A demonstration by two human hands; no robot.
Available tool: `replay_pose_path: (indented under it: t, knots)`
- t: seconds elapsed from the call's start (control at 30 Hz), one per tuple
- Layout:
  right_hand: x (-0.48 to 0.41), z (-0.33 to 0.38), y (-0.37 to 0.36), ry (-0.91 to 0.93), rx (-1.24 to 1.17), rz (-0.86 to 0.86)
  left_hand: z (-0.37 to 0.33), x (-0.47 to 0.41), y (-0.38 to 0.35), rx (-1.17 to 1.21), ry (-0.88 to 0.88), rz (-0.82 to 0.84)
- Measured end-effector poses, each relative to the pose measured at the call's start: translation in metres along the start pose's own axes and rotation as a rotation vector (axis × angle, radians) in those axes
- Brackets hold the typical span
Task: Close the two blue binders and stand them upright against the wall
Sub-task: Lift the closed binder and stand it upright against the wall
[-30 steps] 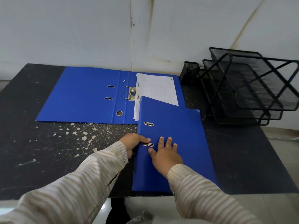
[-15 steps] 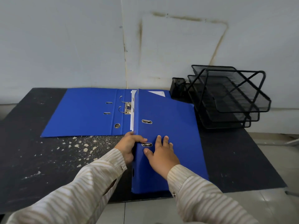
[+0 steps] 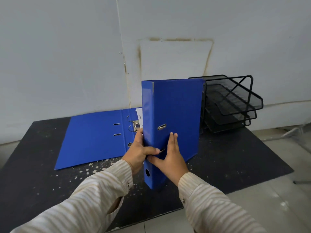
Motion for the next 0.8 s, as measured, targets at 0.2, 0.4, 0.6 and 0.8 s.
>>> replay_pose_path:
  t: [0.2, 0.4, 0.6, 0.8]
  knots:
    - [0.026, -0.01, -0.02, -0.108, -0.161, -0.059, 0.005, 0.024, 0.003, -0.159, -0.007, 0.146]
    - [0.04, -0.027, -0.021, -0.169, -0.333, -0.095, 0.012, 0.044, -0.003, -0.301, -0.023, 0.338]
    - [0.044, -0.016, -0.02, -0.181, -0.307, -0.089, 0.007, 0.043, -0.01, -0.287, 0.079, 0.449]
    - [0.045, -0.004, -0.022, -0.155, -0.276, -0.098, 0.006, 0.035, 0.0, -0.262, 0.185, 0.431]
Point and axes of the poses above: each hand's wrist, its own x-axis away from the middle knuckle, its own y-axis out of the back of the hand, z = x × y, the point moved 5 cm from there along -x, towards the middle knuckle, and after that the axes turned 11 degrees about -y, right-handed, at the moved point
